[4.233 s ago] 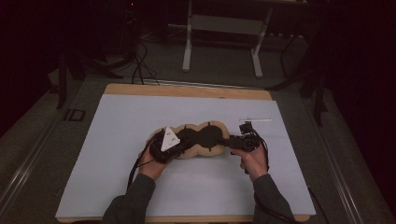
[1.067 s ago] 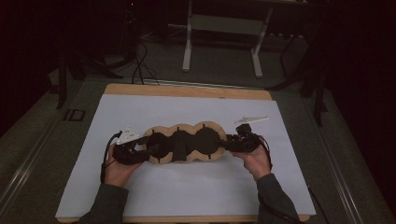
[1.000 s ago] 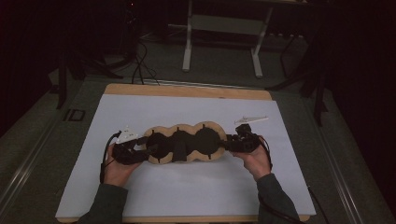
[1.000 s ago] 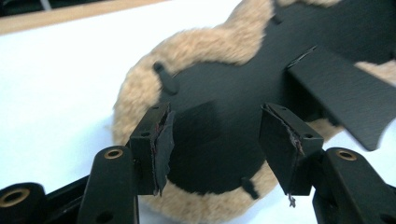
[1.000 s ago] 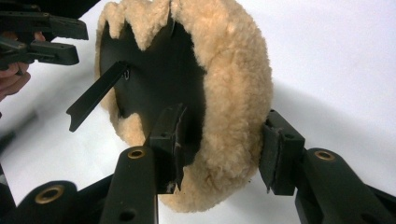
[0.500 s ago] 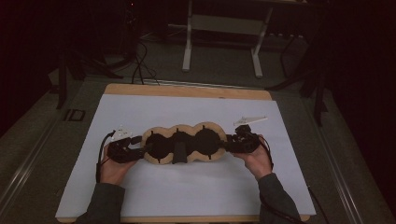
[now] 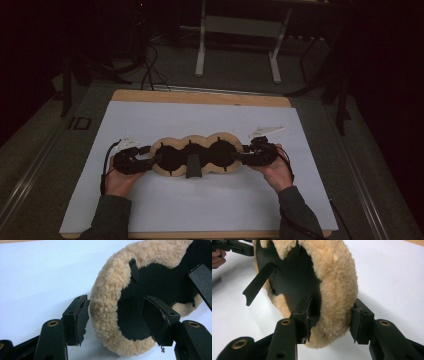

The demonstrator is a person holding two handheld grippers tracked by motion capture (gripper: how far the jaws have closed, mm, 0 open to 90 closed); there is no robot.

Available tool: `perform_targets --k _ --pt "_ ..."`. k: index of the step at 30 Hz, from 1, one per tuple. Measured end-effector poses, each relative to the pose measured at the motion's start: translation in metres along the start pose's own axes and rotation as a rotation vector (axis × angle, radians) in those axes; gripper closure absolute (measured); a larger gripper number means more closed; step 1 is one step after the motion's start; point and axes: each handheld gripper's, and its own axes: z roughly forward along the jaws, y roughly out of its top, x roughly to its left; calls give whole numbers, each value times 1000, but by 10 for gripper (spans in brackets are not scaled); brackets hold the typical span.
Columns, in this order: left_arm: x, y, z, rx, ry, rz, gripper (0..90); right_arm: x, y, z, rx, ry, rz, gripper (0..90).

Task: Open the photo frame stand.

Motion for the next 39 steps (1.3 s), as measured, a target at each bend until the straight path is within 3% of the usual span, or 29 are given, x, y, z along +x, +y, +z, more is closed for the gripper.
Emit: perform_targets --k 5,19,25,35,39 --pt "3 -2 -1 3 -26 -8 388 -1 -5 1 -8 1 -6 563" --pt "3 -4 9 77 -84 3 422 -3 -19 1 -17 3 -59 570" --pt "1 -3 7 80 -68 41 469 -2 -20 0 -14 0 -65 571" --pt "-2 0 3 78 -57 70 536 -4 -24 1 -1 -6 -81 569" --pt "-6 3 2 61 -21 96 551 -5 -24 3 16 -29 -102 567"
